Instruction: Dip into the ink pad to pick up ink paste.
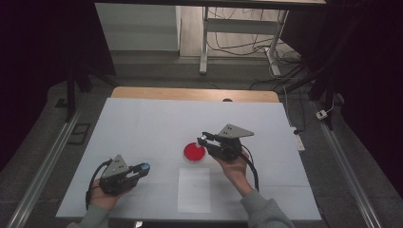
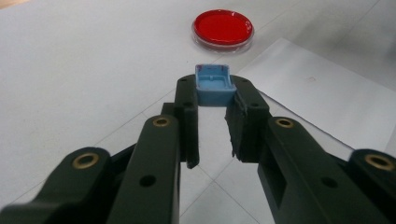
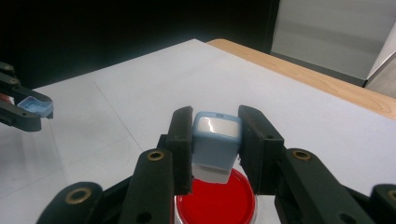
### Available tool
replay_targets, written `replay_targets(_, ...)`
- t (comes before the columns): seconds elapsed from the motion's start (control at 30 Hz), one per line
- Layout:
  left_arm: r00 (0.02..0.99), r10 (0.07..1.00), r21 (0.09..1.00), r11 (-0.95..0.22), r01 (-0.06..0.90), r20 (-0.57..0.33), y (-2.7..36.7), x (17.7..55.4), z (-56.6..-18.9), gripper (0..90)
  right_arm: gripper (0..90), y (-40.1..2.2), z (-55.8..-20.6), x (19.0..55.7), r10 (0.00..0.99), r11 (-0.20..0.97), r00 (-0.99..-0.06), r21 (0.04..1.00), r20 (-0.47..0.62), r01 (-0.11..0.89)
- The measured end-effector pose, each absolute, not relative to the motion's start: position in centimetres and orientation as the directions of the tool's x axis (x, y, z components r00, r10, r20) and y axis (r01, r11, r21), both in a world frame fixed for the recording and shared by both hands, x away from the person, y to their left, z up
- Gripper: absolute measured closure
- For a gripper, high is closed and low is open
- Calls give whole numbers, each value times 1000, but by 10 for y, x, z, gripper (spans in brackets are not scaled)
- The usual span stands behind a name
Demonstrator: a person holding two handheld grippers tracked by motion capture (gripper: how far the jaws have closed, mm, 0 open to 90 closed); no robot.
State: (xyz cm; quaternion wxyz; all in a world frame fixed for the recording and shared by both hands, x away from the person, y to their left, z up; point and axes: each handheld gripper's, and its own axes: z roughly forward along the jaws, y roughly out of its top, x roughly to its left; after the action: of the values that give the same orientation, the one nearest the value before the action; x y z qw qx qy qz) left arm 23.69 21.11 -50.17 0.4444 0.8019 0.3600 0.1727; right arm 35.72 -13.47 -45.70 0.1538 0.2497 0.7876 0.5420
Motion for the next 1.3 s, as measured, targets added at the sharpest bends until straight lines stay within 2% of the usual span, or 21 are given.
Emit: replay_targets(1.3,681,731,832,-356,426,-36,212,237,-503,744,665,-104,-489,386,567,417,-824,856,17,305)
